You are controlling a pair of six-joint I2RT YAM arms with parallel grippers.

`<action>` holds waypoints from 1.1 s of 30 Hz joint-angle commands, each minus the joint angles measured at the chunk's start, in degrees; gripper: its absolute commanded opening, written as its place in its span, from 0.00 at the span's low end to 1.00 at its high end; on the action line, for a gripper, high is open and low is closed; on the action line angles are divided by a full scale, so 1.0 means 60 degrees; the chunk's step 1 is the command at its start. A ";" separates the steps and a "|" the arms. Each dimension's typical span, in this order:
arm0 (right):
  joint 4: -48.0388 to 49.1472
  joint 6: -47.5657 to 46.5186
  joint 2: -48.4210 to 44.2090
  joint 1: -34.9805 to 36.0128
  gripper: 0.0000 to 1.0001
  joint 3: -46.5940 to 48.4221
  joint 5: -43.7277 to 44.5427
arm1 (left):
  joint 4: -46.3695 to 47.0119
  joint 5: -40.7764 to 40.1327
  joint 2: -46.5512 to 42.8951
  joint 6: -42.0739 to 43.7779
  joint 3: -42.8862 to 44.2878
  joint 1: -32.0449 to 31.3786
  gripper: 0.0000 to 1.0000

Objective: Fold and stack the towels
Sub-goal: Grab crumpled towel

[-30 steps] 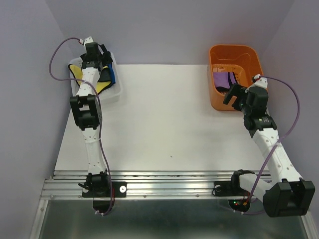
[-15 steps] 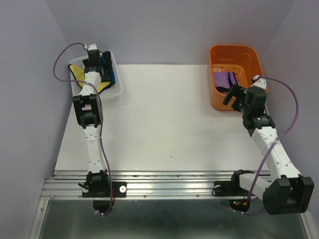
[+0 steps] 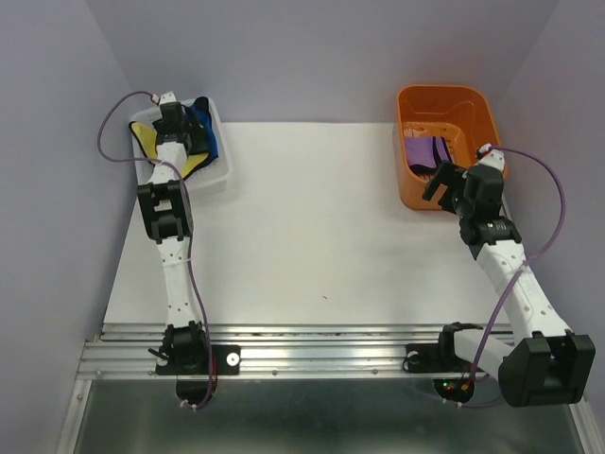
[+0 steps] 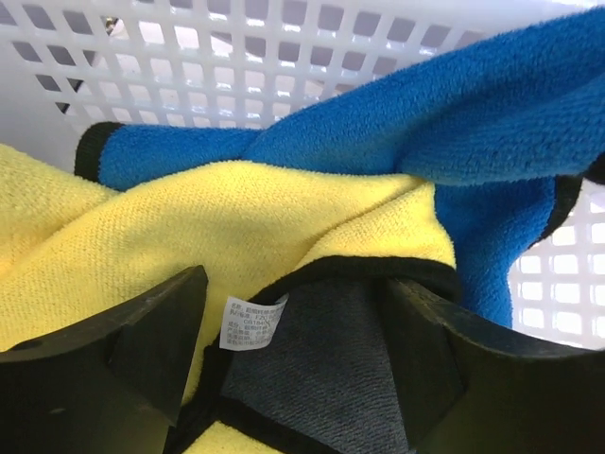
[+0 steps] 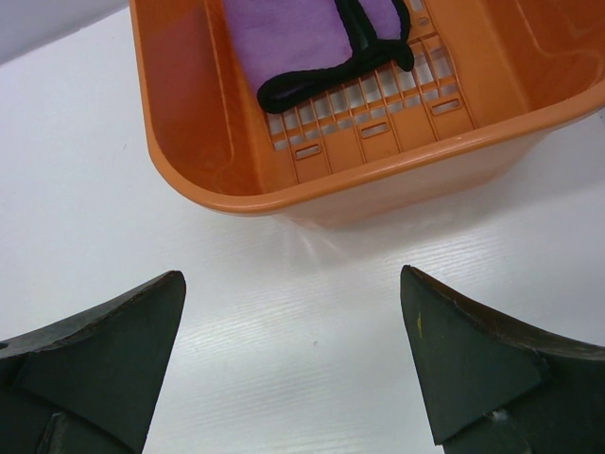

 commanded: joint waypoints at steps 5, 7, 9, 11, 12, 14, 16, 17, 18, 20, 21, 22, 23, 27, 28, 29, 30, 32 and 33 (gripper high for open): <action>0.0272 0.0052 -0.0080 -0.0033 1.00 -0.0166 0.0142 | 0.0915 -0.0222 -0.0117 -0.0118 0.0426 0.0126 0.48; 0.0272 0.0052 -0.0006 -0.0018 1.00 -0.0151 0.0128 | 0.0988 -0.0164 -0.0175 -0.0103 0.0309 0.0126 0.27; 0.0286 0.0066 0.0052 -0.0033 1.00 -0.0137 0.0098 | 0.1076 -0.0207 -0.0292 -0.0161 0.0134 0.0126 0.00; 0.0286 0.0066 0.0067 -0.0033 1.00 -0.0137 0.0098 | 0.1076 -0.0280 -0.0467 -0.0206 0.0060 0.0126 0.00; 0.0301 0.0052 0.0082 -0.0033 1.00 -0.0137 0.0084 | 0.1062 -0.0266 -0.0541 -0.0220 -0.0057 0.0126 0.00; 0.0330 0.0052 0.0096 -0.0033 1.00 -0.0151 0.0011 | 0.1062 -0.0353 -0.0892 -0.0322 -0.0218 0.0141 0.00; 0.0345 0.0066 0.0111 -0.0033 1.00 -0.0151 -0.0062 | 0.1134 -0.0354 -0.1229 -0.0396 -0.0553 0.0126 0.00; 0.0330 0.0081 0.0111 -0.0019 1.00 -0.0122 -0.0135 | 0.1352 -0.0368 -0.1636 -0.0425 -0.0686 0.0126 0.00; 0.0330 0.0081 0.0111 -0.0033 1.00 -0.0136 -0.0165 | 0.1384 -0.0354 -0.1858 -0.0382 -0.0963 0.0126 0.00; 0.0330 0.0066 0.0111 -0.0019 1.00 -0.0151 -0.0267 | 0.1428 -0.0456 -0.2604 -0.0382 -0.1243 0.0126 0.00; 0.0330 0.0081 0.0111 -0.0033 1.00 -0.0166 -0.0282 | 0.1486 -0.0456 -0.2868 -0.0324 -0.1520 0.0126 0.00; 0.0345 0.0067 0.0097 -0.0033 1.00 -0.0166 -0.0341 | 0.1501 -0.0456 -0.3146 -0.0323 -0.1653 0.0126 0.00; 0.0388 0.0081 0.0096 -0.0033 1.00 -0.0166 -0.0472 | 0.1516 -0.0398 -0.3686 -0.0280 -0.1756 0.0126 0.00; 0.0506 0.0139 0.0023 -0.0033 1.00 -0.0166 -0.0911 | 0.1530 -0.0062 -0.5094 -0.0176 -0.2530 0.0126 0.00; 0.0564 0.0198 -0.0006 -0.0033 1.00 -0.0238 -0.1028 | 0.1530 0.0026 -0.5387 -0.0249 -0.2707 0.0112 0.00; 0.0623 0.0242 -0.0050 -0.0033 1.00 -0.0312 -0.1117 | 0.1530 0.0128 -0.5709 -0.0250 -0.2883 0.0112 0.00; 0.0739 0.0315 -0.0065 -0.0033 1.00 -0.0370 -0.1408 | 0.1545 0.0376 -0.6351 -0.0409 -0.3073 0.0068 0.00; 0.0755 0.0432 -0.0108 -0.0019 1.00 -0.0575 -0.2007 | 0.1530 0.0772 -0.7332 -0.0614 -0.3615 -0.0136 0.00; 0.0741 0.0505 -0.0138 -0.0033 1.00 -0.0649 -0.2171 | 0.1545 0.1137 -0.7687 -0.0659 -0.4009 -0.0239 0.00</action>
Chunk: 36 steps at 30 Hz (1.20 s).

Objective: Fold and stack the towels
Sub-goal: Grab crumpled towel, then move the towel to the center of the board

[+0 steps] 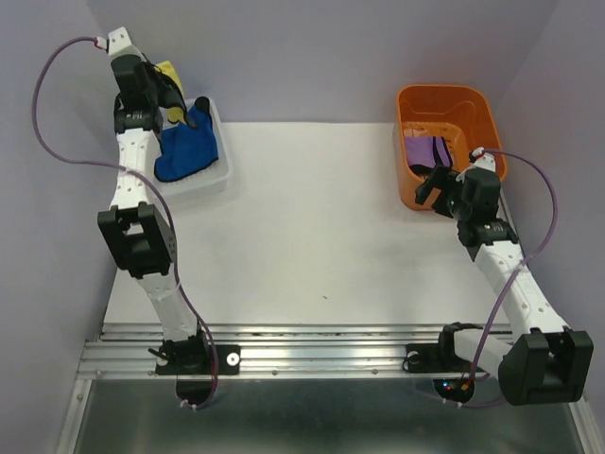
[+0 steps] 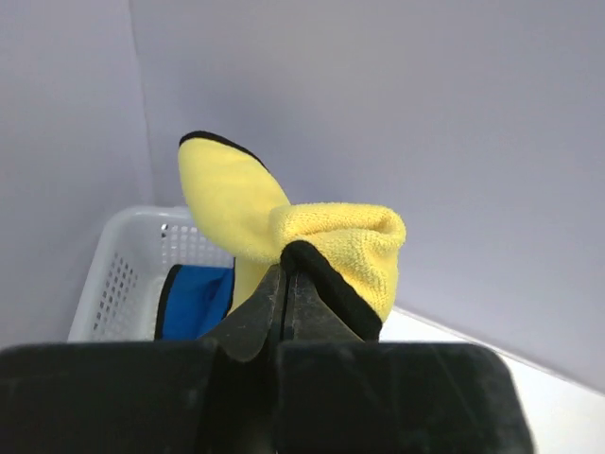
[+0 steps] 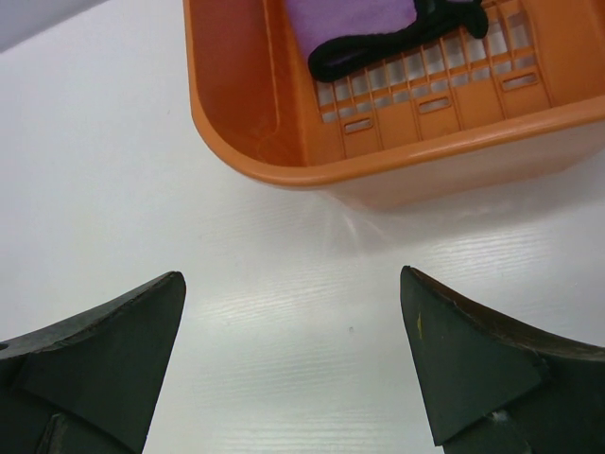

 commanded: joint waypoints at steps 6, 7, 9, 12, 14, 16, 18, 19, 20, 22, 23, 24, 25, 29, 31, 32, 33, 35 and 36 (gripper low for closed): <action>0.0077 0.0678 -0.0931 -0.0033 1.00 -0.1078 -0.1248 | 0.0573 0.0770 -0.4499 0.0025 -0.1970 -0.2534 0.00; -0.0012 0.0810 -0.1237 -0.0033 1.00 -0.1195 -0.1248 | 0.0601 0.0652 -0.5126 0.0026 -0.2421 -0.3381 0.00; -0.0173 0.0957 -0.1589 -0.0019 1.00 -0.1516 -0.1190 | 0.0820 0.0138 -0.5730 -0.0221 -0.3328 -0.4162 0.00; -0.0640 0.1323 -0.2161 -0.0019 1.00 -0.1621 -0.1175 | 0.1535 0.1127 -0.6710 -0.1260 -0.4821 -0.5189 0.00; -0.0992 0.1280 -0.2483 -0.0033 1.00 -0.1636 -0.1422 | 0.1801 0.1193 -0.7180 -0.1918 -0.5557 -0.5933 0.00; -0.1183 0.1294 -0.2718 -0.0033 1.00 -0.1650 -0.1526 | 0.1919 0.1105 -0.7372 -0.2169 -0.6608 -0.6361 0.00; -0.1287 0.1309 -0.2923 -0.0033 1.00 -0.1796 -0.1541 | 0.1935 0.1090 -0.7563 -0.2566 -0.7373 -0.6625 0.00; -0.1316 0.1338 -0.3084 -0.0033 1.00 -0.1840 -0.1527 | 0.1891 0.1134 -0.7593 -0.2653 -0.8160 -0.6757 0.00; -0.1374 0.1309 -0.3143 -0.0033 1.00 -0.1899 -0.1512 | 0.1804 0.1091 -0.7622 -0.2857 -0.8603 -0.6773 0.01; -0.1463 0.1251 -0.3188 -0.0018 1.00 -0.1972 -0.1541 | 0.1686 0.0959 -0.7710 -0.3283 -1.0033 -0.6773 0.37; -0.1492 0.1178 -0.3173 -0.0033 1.00 -0.2002 -0.1657 | 0.1628 0.0813 -0.7696 -0.3444 -1.0478 -0.6773 0.58; -0.1506 0.1134 -0.3115 -0.0019 1.00 -0.2016 -0.1847 | 0.1453 0.0783 -0.7666 -0.3590 -1.1164 -0.6773 0.80; -0.1492 0.1206 -0.3057 -0.0033 1.00 -0.2031 -0.1921 | 0.1263 0.0797 -0.7637 -0.3621 -1.1374 -0.6773 0.86; -0.1054 0.1382 -0.2633 0.0098 1.00 -0.2192 -0.2652 | 0.0382 -0.0008 -0.8102 -0.4045 -1.2209 -0.6773 0.99; -0.0921 0.1426 -0.2442 0.0404 1.00 -0.2280 -0.2743 | 0.0411 -0.0009 -0.8426 -0.4278 -1.2866 -0.6773 0.99; -0.0906 0.1397 -0.2223 0.0914 1.00 -0.2251 -0.2539 | 0.0382 0.0006 -0.8703 -0.4353 -1.3059 -0.6787 0.99; -0.0978 0.1397 -0.2120 0.1253 1.00 -0.2193 -0.2233 | 0.0367 0.0166 -0.8837 -0.4440 -1.3249 -0.6787 0.99; -0.0921 0.1324 -0.1697 0.2347 1.00 -0.2090 -0.1514 | 0.0294 0.0197 -0.9173 -0.4747 -1.3806 -0.6787 0.99; -0.0892 0.1280 -0.1534 0.2732 1.00 -0.2061 -0.1251 | 0.0178 0.0095 -0.9305 -0.4879 -1.3982 -0.6787 0.99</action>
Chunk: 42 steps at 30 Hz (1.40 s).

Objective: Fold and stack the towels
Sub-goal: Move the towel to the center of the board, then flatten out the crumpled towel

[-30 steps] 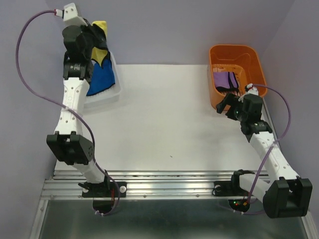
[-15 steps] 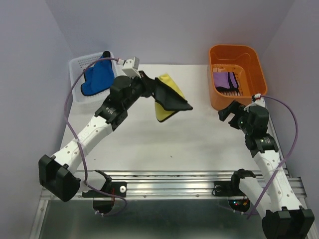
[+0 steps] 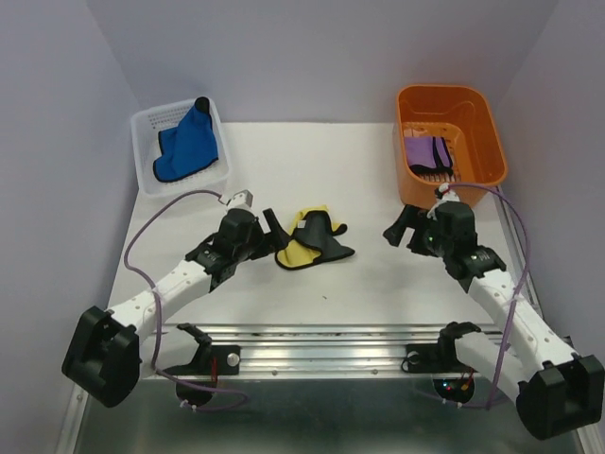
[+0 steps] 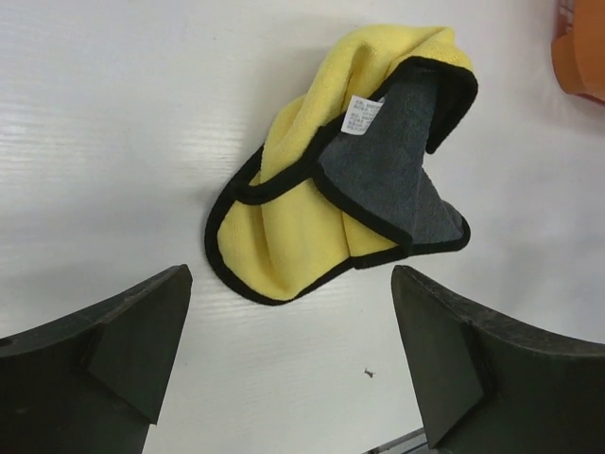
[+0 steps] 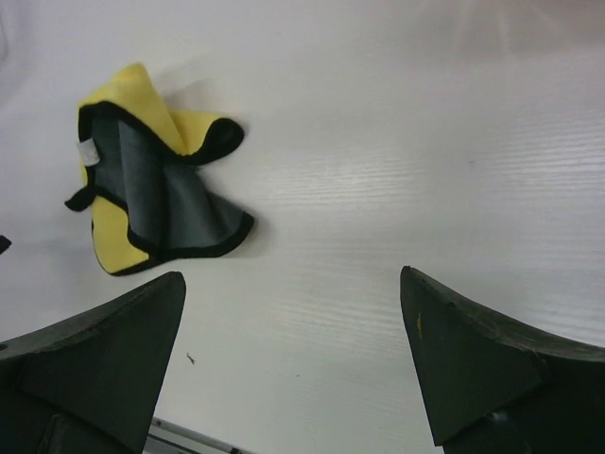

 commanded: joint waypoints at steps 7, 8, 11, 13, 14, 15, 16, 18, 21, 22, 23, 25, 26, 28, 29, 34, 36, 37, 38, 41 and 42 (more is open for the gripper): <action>0.0607 -0.0985 0.2314 0.4778 1.00 0.0472 0.3216 | -0.0551 -0.1131 -0.0849 -0.1317 -0.1457 0.0010 0.99; 0.0505 -0.1132 0.2621 0.5624 1.00 0.0822 0.3670 | -0.0522 -0.1262 -0.0631 -0.1362 -0.1442 0.0010 0.99; 0.0285 -0.1426 0.3717 0.6495 1.00 0.1380 0.5415 | -0.0289 -0.1292 -0.0220 -0.1406 -0.1239 0.0054 0.99; 0.0197 -0.1383 0.4334 0.6658 1.00 0.1732 0.5840 | -0.0025 -0.1146 0.0263 -0.1362 -0.1004 0.0054 0.92; 0.0197 -0.1296 0.4469 0.6643 1.00 0.1792 0.5915 | -0.0024 -0.1088 0.0656 -0.1362 -0.0901 0.0054 0.89; 0.0255 -0.1179 0.4601 0.6643 1.00 0.1807 0.6031 | 0.0208 -0.1087 0.0863 -0.1362 -0.0799 0.0054 0.83; 0.0328 -0.1062 0.4689 0.6643 1.00 0.1821 0.6018 | 0.0210 -0.1131 0.1083 -0.1347 -0.0624 0.0054 0.80; 0.0649 -0.0958 0.4646 0.6643 1.00 0.1705 0.5858 | 0.0210 -0.1204 0.1712 -0.1347 -0.0476 0.0054 0.75; 0.0943 -0.1134 0.4544 0.6658 1.00 0.1529 0.5535 | 0.0254 -0.0972 0.2473 -0.1070 -0.0198 0.0025 0.69; 0.0944 -0.1148 0.4558 0.6658 1.00 0.1514 0.5491 | 0.0269 -0.0955 0.2636 -0.1054 -0.0139 -0.0062 0.66; 0.0929 -0.1090 0.4573 0.6658 1.00 0.1528 0.5520 | 0.0284 -0.0999 0.2870 -0.1054 -0.0066 -0.0121 0.64; 0.0856 -0.0785 0.4704 0.6658 1.00 0.1558 0.5709 | 0.0386 -0.0985 0.3047 -0.1083 -0.0051 -0.0340 0.55; 0.0798 -0.0637 0.4734 0.6643 1.00 0.1587 0.5812 | 0.0415 -0.0985 0.3120 -0.1069 -0.0051 -0.0443 0.52; 0.0666 -0.0170 0.4792 0.6643 1.00 0.1646 0.6177 | 0.0401 -0.1086 0.3296 -0.1200 -0.0094 -0.0677 0.42; 0.0593 -0.0008 0.4778 0.6643 1.00 0.1675 0.6295 | 0.0401 -0.1232 0.3384 -0.1288 -0.0138 -0.0751 0.27; 0.0665 -0.0033 0.4675 0.6643 1.00 0.1661 0.5976 | 0.0372 -0.1746 0.3589 -0.1830 -0.0358 -0.1044 0.00; 0.0768 -0.0794 0.4704 0.6658 1.00 0.1631 0.5537 | 0.0284 -0.1936 0.3444 -0.1962 -0.0417 -0.1074 0.00; 0.0768 -0.1333 0.4748 0.6658 1.00 0.1631 0.5433 | 0.0269 -0.1995 0.3342 -0.1992 -0.0460 -0.1074 0.00; 0.0739 -0.1571 0.4806 0.6658 1.00 0.1631 0.5345 | 0.0226 -0.2126 0.3065 -0.2006 -0.0490 -0.1088 0.00; 0.0899 -0.2797 0.4793 0.6672 1.00 0.1515 0.5329 | -0.0183 -0.2477 0.2566 -0.2050 -0.0520 -0.1089 0.00; 0.1190 -0.3195 0.4691 0.6701 1.00 0.1412 0.5387 | -0.0606 -0.2841 0.2303 -0.2181 -0.0505 -0.1089 0.00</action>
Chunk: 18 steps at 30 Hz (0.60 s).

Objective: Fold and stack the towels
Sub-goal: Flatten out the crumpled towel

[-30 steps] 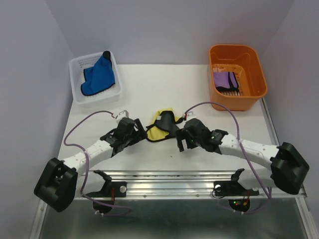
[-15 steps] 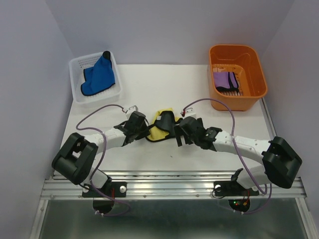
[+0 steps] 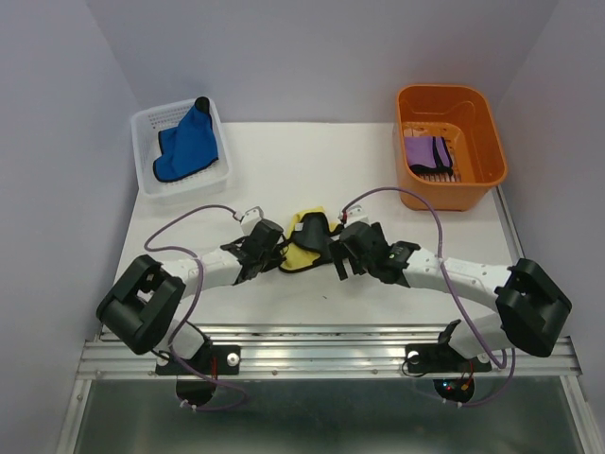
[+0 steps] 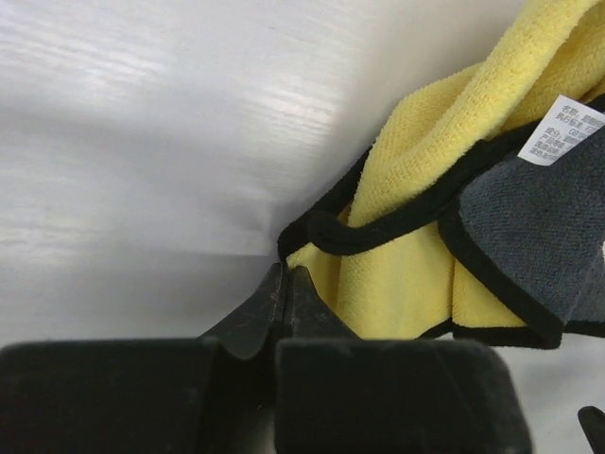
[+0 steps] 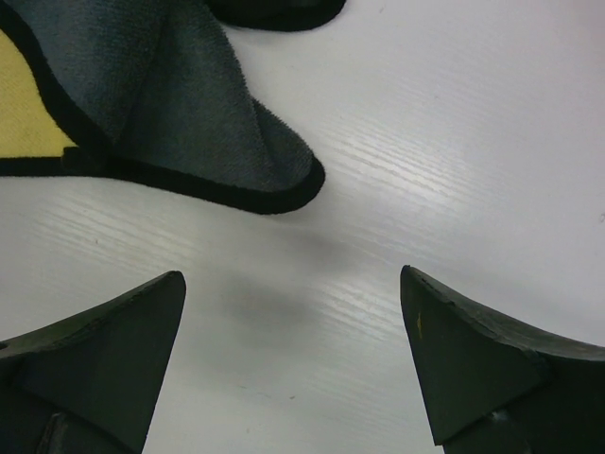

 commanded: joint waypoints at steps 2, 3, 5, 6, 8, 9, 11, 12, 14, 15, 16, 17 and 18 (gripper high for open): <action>0.1544 -0.2819 -0.0275 0.0108 1.00 -0.0336 0.0036 | -0.1798 -0.1300 -0.1054 -0.0233 -0.0232 -0.0076 0.00; 0.1826 -0.3142 -0.0421 0.0108 1.00 -0.0470 0.0052 | -0.1915 -0.1316 -0.1143 -0.0204 -0.0246 -0.0076 0.00; 0.2440 -0.4168 -0.0466 0.0094 1.00 -0.0865 -0.0152 | -0.1916 -0.1316 -0.1334 -0.0175 -0.0290 -0.0061 0.00; 0.2821 -0.4417 -0.0438 0.0108 1.00 -0.0939 -0.0356 | -0.1916 -0.1287 -0.1451 -0.0189 -0.0304 -0.0061 0.00; 0.3088 -0.4769 -0.0161 0.0108 1.00 -0.0809 -0.1249 | -0.1931 -0.1273 -0.1525 -0.0102 -0.0290 -0.0076 0.00; 0.3132 -0.4902 -0.0028 0.0108 1.00 -0.0692 -0.1513 | -0.1974 -0.1287 -0.1569 -0.0116 -0.0290 -0.0076 0.00; 0.3569 -0.5282 0.0307 0.0167 1.00 -0.0720 -0.1940 | -0.2004 -0.1302 -0.1613 -0.0101 -0.0261 -0.0061 0.00; 0.3630 -0.5342 0.0440 0.0167 1.00 -0.0633 -0.1810 | -0.2033 -0.1316 -0.1627 -0.0087 -0.0261 -0.0061 0.00; 0.3805 -0.5444 0.0762 0.0196 1.00 -0.0530 -0.1764 | -0.2033 -0.1374 -0.1628 -0.0101 -0.0246 -0.0061 0.00; 0.3835 -0.5517 0.0865 0.0196 1.00 -0.0487 -0.1837 | -0.2062 -0.1404 -0.1628 -0.0101 -0.0232 -0.0061 0.00; 0.3879 -0.5576 0.0939 0.0211 1.00 -0.0443 -0.1896 | -0.2077 -0.1419 -0.1599 -0.0101 -0.0217 -0.0061 0.00; 0.3865 -0.5678 0.0998 0.0196 1.00 -0.0341 -0.1896 | -0.2077 -0.1419 -0.1598 -0.0101 -0.0188 -0.0061 0.00; 0.3778 -0.5723 0.1201 0.0211 1.00 -0.0282 -0.1896 | -0.2135 -0.1433 -0.1526 -0.0087 -0.0144 -0.0076 0.00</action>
